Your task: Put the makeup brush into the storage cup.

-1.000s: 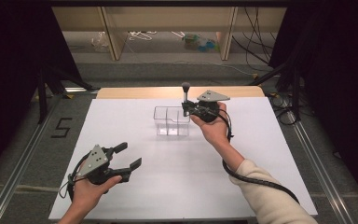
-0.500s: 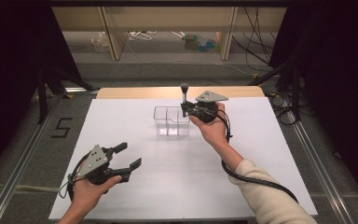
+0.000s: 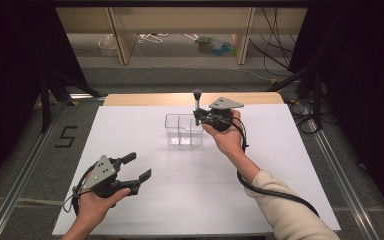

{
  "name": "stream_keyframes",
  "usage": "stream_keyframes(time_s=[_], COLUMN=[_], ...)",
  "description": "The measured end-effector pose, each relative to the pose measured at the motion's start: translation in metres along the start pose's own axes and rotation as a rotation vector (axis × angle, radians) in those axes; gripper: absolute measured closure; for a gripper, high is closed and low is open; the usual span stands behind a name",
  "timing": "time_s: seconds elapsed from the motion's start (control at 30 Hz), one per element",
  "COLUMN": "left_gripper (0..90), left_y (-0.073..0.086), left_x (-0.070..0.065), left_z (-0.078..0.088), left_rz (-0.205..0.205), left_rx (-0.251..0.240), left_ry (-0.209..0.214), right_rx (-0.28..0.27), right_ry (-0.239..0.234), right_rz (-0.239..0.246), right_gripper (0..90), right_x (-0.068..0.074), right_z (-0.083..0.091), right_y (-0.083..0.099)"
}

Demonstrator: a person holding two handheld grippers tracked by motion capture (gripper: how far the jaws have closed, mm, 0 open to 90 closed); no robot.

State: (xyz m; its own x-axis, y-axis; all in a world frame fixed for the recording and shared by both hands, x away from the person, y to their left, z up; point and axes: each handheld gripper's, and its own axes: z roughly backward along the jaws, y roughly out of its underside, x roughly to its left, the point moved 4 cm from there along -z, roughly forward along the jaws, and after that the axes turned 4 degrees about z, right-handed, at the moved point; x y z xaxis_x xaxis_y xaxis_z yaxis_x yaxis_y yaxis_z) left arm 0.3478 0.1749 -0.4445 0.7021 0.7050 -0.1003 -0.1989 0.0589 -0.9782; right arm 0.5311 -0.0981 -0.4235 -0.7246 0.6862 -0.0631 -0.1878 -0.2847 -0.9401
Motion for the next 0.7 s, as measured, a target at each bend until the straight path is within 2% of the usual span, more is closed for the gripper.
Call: stream_keyframes(time_s=[0.7], left_gripper=[23.1], left_y=[0.0001], left_x=[0.0], left_z=[-0.0003], left_rz=[-0.001], left_rx=[-0.003], left_ry=[0.003], right_rx=[0.009], right_ry=[-0.009], right_rz=[0.004], right_gripper=[79.4], right_x=[-0.0006], right_z=[-0.0032], right_y=[0.0022])
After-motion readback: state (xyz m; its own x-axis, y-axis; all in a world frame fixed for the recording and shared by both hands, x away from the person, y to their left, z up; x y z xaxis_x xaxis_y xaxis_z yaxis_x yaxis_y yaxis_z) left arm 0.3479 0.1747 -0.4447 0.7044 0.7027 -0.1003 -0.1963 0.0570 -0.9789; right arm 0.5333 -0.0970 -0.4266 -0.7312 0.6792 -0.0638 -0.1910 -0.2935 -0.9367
